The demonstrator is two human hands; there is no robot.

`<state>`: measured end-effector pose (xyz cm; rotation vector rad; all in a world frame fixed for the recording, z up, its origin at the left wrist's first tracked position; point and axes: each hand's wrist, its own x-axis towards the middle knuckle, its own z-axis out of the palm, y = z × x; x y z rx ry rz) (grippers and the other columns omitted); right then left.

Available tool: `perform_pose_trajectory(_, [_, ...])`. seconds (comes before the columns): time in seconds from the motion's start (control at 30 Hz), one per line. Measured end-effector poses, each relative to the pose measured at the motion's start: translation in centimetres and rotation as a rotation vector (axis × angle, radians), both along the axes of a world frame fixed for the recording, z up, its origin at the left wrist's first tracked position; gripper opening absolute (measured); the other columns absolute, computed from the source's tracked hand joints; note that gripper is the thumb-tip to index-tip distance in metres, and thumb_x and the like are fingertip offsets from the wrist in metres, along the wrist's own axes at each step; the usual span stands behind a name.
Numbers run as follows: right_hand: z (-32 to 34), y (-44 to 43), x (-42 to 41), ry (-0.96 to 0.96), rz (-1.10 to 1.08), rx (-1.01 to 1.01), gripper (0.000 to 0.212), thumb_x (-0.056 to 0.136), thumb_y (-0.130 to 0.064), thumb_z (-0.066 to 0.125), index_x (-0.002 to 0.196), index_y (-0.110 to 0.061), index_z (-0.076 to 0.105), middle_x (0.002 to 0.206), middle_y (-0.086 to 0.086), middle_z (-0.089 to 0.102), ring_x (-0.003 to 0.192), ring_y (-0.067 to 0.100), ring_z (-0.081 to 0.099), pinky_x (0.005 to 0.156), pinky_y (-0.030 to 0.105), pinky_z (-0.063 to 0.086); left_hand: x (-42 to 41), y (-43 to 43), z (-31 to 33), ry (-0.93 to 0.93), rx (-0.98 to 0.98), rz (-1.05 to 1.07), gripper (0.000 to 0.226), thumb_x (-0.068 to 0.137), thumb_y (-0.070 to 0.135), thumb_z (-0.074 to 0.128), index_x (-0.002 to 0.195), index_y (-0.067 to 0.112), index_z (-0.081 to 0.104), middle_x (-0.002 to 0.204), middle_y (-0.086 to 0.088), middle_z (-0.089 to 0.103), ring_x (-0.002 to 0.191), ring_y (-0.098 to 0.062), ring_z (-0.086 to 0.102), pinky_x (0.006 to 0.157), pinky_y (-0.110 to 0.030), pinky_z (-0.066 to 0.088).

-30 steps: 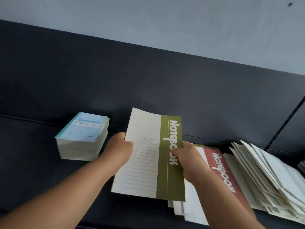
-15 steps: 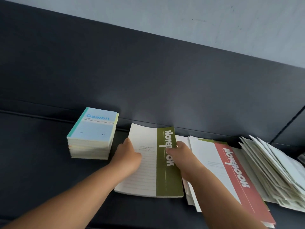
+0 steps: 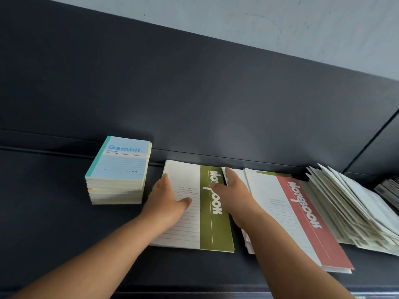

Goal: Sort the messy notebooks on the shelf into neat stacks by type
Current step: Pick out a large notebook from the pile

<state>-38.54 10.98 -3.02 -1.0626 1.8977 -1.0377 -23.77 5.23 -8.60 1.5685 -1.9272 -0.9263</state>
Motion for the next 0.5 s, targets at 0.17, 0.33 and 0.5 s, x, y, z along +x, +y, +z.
perform_pose_trajectory(0.17, [1.1,2.0,-1.6,0.168,0.018,-0.030,0.057,0.099,-0.025,0.050,0.151,-0.027,0.027,0.151,-0.004,0.038,0.121,0.015,0.051,0.091,0.023,0.039,-1.0,1.0,1.4,-0.184,-0.222,-0.024,0.084,0.085,0.049,0.062,0.147,0.014,0.019,0.149,-0.005,0.032,0.139,-0.027,0.028,0.112,-0.044,0.031])
perform_pose_trajectory(0.33, [1.2,4.7,-6.6,0.372,-0.006,-0.043,0.056,0.098,-0.027,0.052,0.149,-0.026,0.029,0.155,-0.006,0.032,0.140,0.018,0.034,0.110,0.035,0.032,-4.8,4.1,4.1,-0.093,-0.161,-0.199,0.081,0.094,0.048,0.049,0.153,0.023,-0.001,0.162,0.005,0.003,0.148,-0.017,0.007,0.118,-0.035,0.015])
perform_pose_trajectory(0.5, [0.3,7.2,-13.6,0.549,-0.071,0.077,0.059,0.092,-0.027,0.055,0.147,-0.021,0.034,0.149,-0.001,0.040,0.136,0.023,0.038,0.109,0.039,0.035,-10.2,7.0,4.9,0.055,0.024,-0.256,0.058,0.097,0.038,0.049,0.147,0.027,0.022,0.136,0.014,0.039,0.113,-0.004,0.038,0.087,-0.020,0.033])
